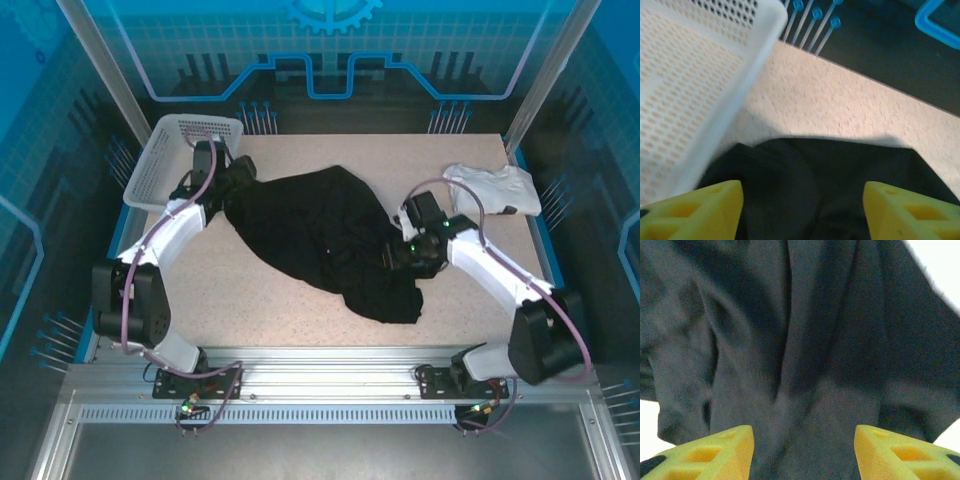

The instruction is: Fold the inside-out t-shirt

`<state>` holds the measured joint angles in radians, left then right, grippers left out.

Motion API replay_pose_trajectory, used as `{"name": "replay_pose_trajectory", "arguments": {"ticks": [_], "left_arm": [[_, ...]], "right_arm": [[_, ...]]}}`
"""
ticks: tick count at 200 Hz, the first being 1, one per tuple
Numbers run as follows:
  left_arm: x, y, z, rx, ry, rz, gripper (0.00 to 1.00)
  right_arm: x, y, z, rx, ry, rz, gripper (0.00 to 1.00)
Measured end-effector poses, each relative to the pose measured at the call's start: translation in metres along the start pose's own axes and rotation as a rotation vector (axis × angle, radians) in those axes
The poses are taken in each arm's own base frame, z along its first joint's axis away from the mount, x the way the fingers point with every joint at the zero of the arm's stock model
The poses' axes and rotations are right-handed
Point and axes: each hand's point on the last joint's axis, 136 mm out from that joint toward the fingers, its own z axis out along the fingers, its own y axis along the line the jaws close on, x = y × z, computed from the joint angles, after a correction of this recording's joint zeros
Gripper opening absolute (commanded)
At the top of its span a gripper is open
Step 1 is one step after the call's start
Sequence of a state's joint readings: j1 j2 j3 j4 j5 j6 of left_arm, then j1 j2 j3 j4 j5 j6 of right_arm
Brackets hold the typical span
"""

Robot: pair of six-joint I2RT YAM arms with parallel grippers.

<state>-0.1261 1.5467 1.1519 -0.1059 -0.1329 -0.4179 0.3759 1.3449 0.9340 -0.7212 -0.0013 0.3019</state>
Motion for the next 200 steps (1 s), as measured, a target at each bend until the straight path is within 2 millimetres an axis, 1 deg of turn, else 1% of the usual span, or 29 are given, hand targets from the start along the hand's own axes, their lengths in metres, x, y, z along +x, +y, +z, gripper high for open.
{"name": "replay_pose_trajectory", "arguments": {"ticks": [8,13,19,22,23,24,29,36,40,46,47,50,53,63,77,93,103,112,122,126,127,136,146,160,172,175,189,198,200], "left_arm": [[0.019,-0.008,-0.006,0.029,0.03,0.02,0.77],[0.035,-0.018,-0.011,0.061,0.06,0.046,0.77],[0.059,-0.035,-0.019,0.117,0.1,0.086,0.77],[0.065,-0.039,-0.021,0.131,0.109,0.096,0.78],[0.074,-0.046,-0.024,0.155,0.126,0.111,0.78],[0.074,-0.046,-0.024,0.155,0.126,0.111,0.78],[0.095,-0.065,-0.032,0.214,0.165,0.154,0.78],[0.118,-0.084,-0.041,0.284,0.204,0.205,0.79],[0.135,-0.099,-0.048,0.34,0.239,0.24,0.79],[0.152,-0.113,-0.055,0.397,0.27,0.28,0.79],[0.159,-0.119,-0.058,0.417,0.284,0.298,0.79],[0.163,-0.122,-0.06,0.429,0.291,0.305,0.78],[0.175,-0.131,-0.064,0.464,0.317,0.339,0.78],[0.197,-0.149,-0.069,0.523,0.361,0.397,0.78],[0.226,-0.17,-0.067,0.57,0.42,0.477,0.77],[0.255,-0.187,-0.053,0.594,0.477,0.55,0.7],[0.272,-0.191,-0.04,0.588,0.517,0.577,0.6],[0.286,-0.19,-0.028,0.575,0.548,0.603,0.51],[0.297,-0.186,-0.016,0.547,0.577,0.61,0.4],[0.3,-0.184,-0.012,0.539,0.584,0.619,0.33],[0.302,-0.184,-0.011,0.537,0.588,0.622,0.31],[0.308,-0.179,-0.004,0.514,0.602,0.632,0.1],[0.309,-0.176,0.001,0.492,0.607,0.636,0.0],[0.302,-0.178,0.004,0.481,0.587,0.642,0.0],[0.292,-0.183,0.003,0.482,0.555,0.637,0.0],[0.291,-0.183,0.003,0.481,0.553,0.637,0.0],[0.27,-0.188,-0.004,0.492,0.501,0.614,0.0],[0.248,-0.189,-0.014,0.506,0.451,0.573,0.0],[0.24,-0.189,-0.018,0.51,0.433,0.56,0.0]], "right_arm": [[0.016,0.0,0.005,-0.001,0.031,0.013,0.56],[0.027,0.0,0.008,0.001,0.055,0.025,0.56],[0.037,-0.002,0.012,0.007,0.079,0.036,0.56],[0.043,-0.003,0.015,0.01,0.095,0.042,0.56],[0.044,-0.003,0.015,0.012,0.099,0.045,0.56],[0.044,-0.003,0.015,0.012,0.099,0.045,0.56],[0.054,-0.006,0.018,0.02,0.123,0.061,0.56],[0.06,-0.009,0.019,0.035,0.138,0.078,0.57],[0.063,-0.012,0.019,0.045,0.142,0.089,0.57],[0.065,-0.014,0.019,0.057,0.143,0.102,0.57],[0.066,-0.015,0.019,0.06,0.143,0.106,0.57],[0.066,-0.015,0.019,0.062,0.142,0.108,0.57],[0.067,-0.016,0.019,0.066,0.141,0.114,0.57],[0.067,-0.019,0.018,0.079,0.136,0.133,0.57],[0.067,-0.023,0.019,0.092,0.132,0.16,0.57],[0.069,-0.026,0.023,0.093,0.131,0.18,0.55],[0.07,-0.025,0.029,0.079,0.136,0.191,0.51],[0.072,-0.023,0.034,0.062,0.142,0.203,0.41],[0.072,-0.019,0.04,0.038,0.145,0.205,0.27],[0.072,-0.018,0.042,0.029,0.143,0.212,0.24],[0.072,-0.017,0.042,0.027,0.144,0.213,0.2],[0.07,-0.014,0.044,0.006,0.134,0.212,0.1],[0.064,-0.012,0.044,-0.01,0.109,0.208,0.03],[0.055,-0.01,0.037,-0.022,0.064,0.195,0.0],[0.039,-0.006,0.02,-0.037,-0.018,0.169,0.0],[0.033,-0.005,0.014,-0.044,-0.045,0.16,0.0],[0.008,0.0,-0.017,-0.071,-0.174,0.131,0.0],[-0.015,0.003,-0.049,-0.092,-0.295,0.114,0.0],[-0.016,0.003,-0.052,-0.092,-0.304,0.112,0.0]]}}
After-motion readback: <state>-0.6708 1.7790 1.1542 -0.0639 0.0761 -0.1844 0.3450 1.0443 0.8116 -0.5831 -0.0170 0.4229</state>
